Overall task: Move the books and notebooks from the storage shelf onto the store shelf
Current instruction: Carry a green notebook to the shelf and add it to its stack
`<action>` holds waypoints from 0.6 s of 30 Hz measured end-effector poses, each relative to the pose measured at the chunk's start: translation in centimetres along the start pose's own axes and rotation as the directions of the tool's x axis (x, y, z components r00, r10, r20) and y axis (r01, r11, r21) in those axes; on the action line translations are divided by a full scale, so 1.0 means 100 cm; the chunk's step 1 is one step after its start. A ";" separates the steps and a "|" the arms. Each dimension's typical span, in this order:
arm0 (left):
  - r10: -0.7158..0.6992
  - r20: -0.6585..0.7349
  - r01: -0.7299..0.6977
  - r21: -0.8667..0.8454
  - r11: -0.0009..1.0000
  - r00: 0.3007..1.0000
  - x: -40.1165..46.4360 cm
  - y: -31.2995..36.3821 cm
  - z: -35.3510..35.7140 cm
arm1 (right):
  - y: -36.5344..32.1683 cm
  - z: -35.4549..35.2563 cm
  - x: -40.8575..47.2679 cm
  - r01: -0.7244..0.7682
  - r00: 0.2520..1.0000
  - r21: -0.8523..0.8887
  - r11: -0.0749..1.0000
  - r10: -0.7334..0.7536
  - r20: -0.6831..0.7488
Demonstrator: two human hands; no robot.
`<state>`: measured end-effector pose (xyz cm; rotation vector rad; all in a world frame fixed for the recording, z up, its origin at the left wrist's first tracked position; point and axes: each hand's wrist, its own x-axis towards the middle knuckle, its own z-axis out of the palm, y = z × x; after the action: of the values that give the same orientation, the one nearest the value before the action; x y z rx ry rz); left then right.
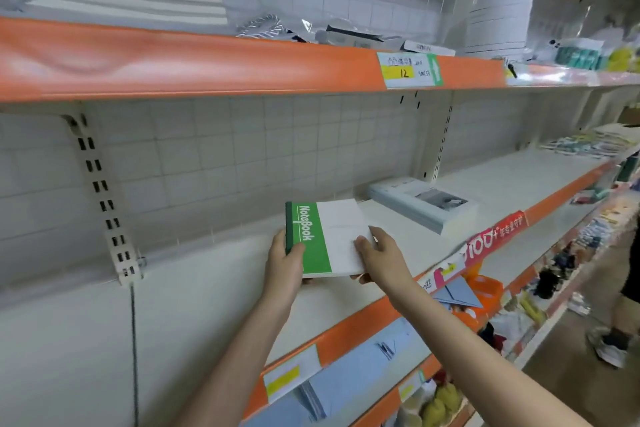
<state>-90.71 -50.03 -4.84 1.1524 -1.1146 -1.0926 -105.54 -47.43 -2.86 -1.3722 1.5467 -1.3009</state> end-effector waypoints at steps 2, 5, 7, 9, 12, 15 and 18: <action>-0.004 -0.012 0.004 -0.015 1.000 1.000 0.015 0.001 0.010 | -0.001 -0.003 0.019 0.009 1.000 0.002 1.000 -0.009 0.001; -0.018 -0.030 0.018 -0.006 1.000 0.999 0.038 -0.001 0.022 | 0.002 -0.006 0.045 -0.008 1.000 0.015 1.000 0.008 0.008; -0.021 -0.037 0.021 0.000 1.000 0.999 0.050 -0.001 0.029 | 0.004 -0.009 0.059 -0.006 1.000 0.011 1.000 0.006 0.008; -0.024 -0.048 0.024 0.000 1.000 0.999 0.059 0.000 0.036 | 0.006 -0.013 0.072 0.019 1.000 -0.015 1.000 -0.019 -0.006; -0.037 -0.062 0.037 0.005 0.999 0.997 0.065 0.000 0.044 | 0.008 -0.017 0.087 0.046 0.999 -0.051 0.998 -0.047 -0.024; -0.044 -0.077 0.044 0.002 0.999 0.996 0.068 -0.001 0.051 | 0.012 -0.020 0.096 0.043 0.999 -0.050 0.998 -0.044 -0.015; -0.065 -0.095 0.062 -0.035 0.997 0.993 0.071 -0.001 0.057 | 0.017 -0.024 0.106 0.027 1.000 -0.004 1.000 -0.027 0.002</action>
<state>-95.50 -57.67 -4.00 1.2096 -0.9884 -1.0884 -110.45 -57.23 -2.58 -1.4011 1.5355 -1.3134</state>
